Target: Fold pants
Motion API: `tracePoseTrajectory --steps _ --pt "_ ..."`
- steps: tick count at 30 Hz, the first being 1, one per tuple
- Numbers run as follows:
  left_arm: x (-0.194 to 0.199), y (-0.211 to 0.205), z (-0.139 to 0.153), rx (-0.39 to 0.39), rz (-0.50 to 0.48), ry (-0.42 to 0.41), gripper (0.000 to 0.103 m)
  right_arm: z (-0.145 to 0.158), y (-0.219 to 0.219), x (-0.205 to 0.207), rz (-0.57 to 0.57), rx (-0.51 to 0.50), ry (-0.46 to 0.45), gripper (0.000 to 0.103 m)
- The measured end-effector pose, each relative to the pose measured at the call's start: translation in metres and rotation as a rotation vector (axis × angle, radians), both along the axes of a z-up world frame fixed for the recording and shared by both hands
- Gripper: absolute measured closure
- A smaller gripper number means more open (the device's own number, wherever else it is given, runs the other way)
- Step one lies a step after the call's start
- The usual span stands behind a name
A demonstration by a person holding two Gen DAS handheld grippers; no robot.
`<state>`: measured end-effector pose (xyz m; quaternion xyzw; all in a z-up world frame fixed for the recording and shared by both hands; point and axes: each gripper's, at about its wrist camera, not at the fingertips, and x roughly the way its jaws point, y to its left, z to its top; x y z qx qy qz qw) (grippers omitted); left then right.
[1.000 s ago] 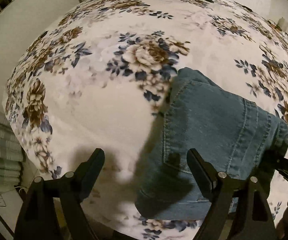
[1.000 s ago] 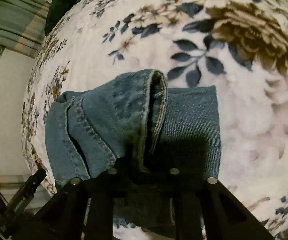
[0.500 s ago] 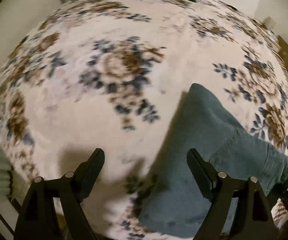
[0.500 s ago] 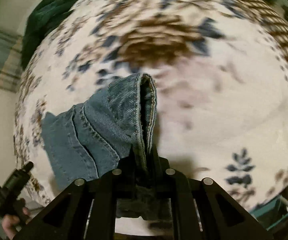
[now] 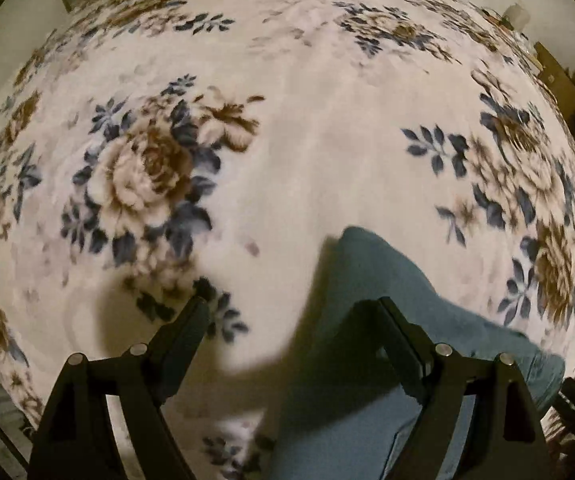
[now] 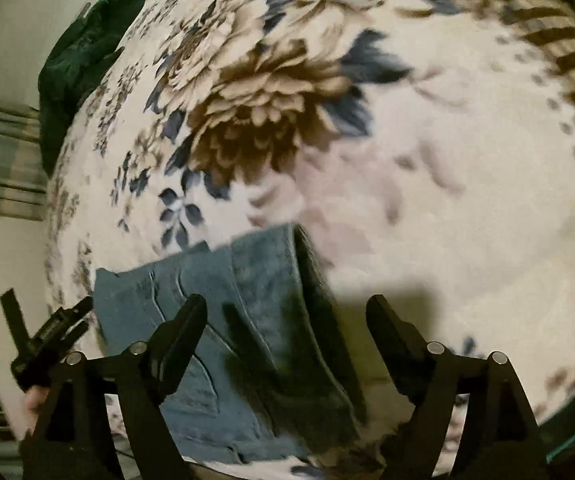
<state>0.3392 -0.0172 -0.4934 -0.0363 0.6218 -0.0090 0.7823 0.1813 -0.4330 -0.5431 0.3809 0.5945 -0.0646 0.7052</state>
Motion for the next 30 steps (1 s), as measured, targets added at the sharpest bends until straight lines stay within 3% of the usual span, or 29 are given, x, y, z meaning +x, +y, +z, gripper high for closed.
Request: tracePoseTrajectory --steps 4,5,7,11,15,18,20,23,26,30 --pt "0.008 0.001 -0.008 -0.010 0.002 0.017 0.020 -0.035 0.000 0.024 -0.013 0.103 0.062 0.021" --pt "0.009 0.001 -0.009 -0.006 -0.003 0.017 0.020 -0.038 0.001 0.026 -0.023 0.121 0.055 0.045" --pt "0.009 0.001 -0.010 -0.002 -0.011 0.016 0.020 -0.031 0.009 0.033 0.018 0.043 0.052 0.080" --pt "0.014 0.003 -0.016 -0.003 -0.013 0.022 0.020 -0.009 0.012 0.034 0.001 -0.025 0.008 0.088" --pt "0.022 -0.004 -0.022 0.001 -0.037 0.026 0.020 0.000 -0.003 0.034 -0.064 -0.098 -0.004 0.088" --pt "0.024 -0.009 -0.024 0.028 -0.055 0.027 0.020 -0.019 -0.008 0.039 -0.059 -0.057 0.045 0.083" --pt "0.022 -0.008 -0.019 0.021 -0.054 0.023 0.020 -0.019 -0.013 0.036 -0.063 -0.048 0.049 0.053" --pt "-0.001 0.001 0.000 -0.018 -0.038 -0.001 0.020 -0.006 -0.021 0.017 -0.096 -0.012 0.037 0.030" --pt "-0.037 0.010 0.012 -0.064 -0.010 0.007 0.020 0.005 -0.023 -0.015 -0.125 -0.002 0.058 0.029" --pt "-0.079 0.012 -0.001 -0.097 0.008 0.084 0.020 -0.010 -0.009 -0.068 -0.194 0.086 0.135 0.029"
